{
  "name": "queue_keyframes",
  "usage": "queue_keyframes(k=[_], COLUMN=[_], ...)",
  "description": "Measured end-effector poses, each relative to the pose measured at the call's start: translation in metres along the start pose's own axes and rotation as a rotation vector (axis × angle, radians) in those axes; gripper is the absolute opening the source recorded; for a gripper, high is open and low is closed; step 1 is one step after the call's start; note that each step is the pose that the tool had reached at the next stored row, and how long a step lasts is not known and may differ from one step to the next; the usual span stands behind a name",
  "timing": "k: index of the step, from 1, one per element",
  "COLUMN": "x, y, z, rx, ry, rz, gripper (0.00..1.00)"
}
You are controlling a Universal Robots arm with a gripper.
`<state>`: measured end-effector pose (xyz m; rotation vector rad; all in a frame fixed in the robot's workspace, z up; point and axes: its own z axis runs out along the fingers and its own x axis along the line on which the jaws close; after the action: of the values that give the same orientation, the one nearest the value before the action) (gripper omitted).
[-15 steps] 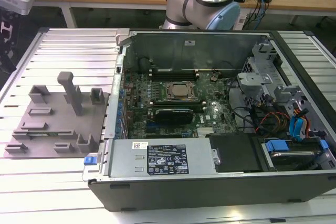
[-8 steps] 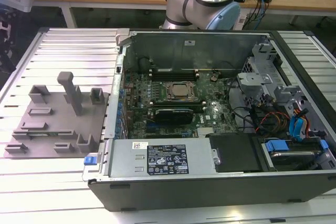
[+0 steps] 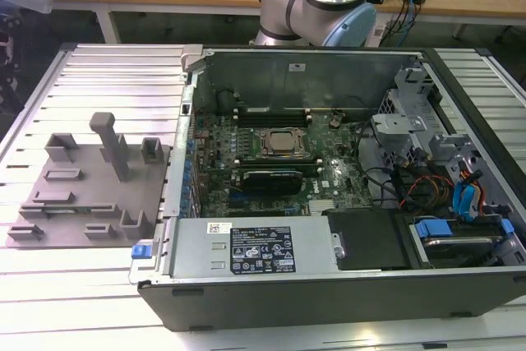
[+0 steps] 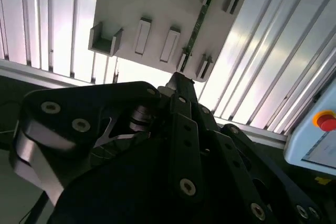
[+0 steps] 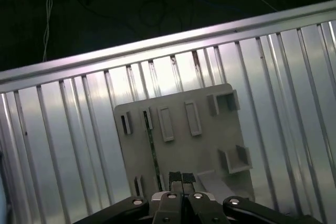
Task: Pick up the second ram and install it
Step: 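Pick up the second ram and move it above second insertion slot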
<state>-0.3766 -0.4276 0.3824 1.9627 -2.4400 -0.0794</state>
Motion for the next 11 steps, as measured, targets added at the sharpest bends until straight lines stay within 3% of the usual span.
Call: queue_keyframes(k=[6, 11], x=[0.0000, 0.0000], y=[0.0000, 0.0000], z=[0.0000, 0.0000], rx=[-0.0019, -0.0023], ry=[0.0034, 0.0044], rz=[-0.074, -0.096], gripper=[0.08, 0.08])
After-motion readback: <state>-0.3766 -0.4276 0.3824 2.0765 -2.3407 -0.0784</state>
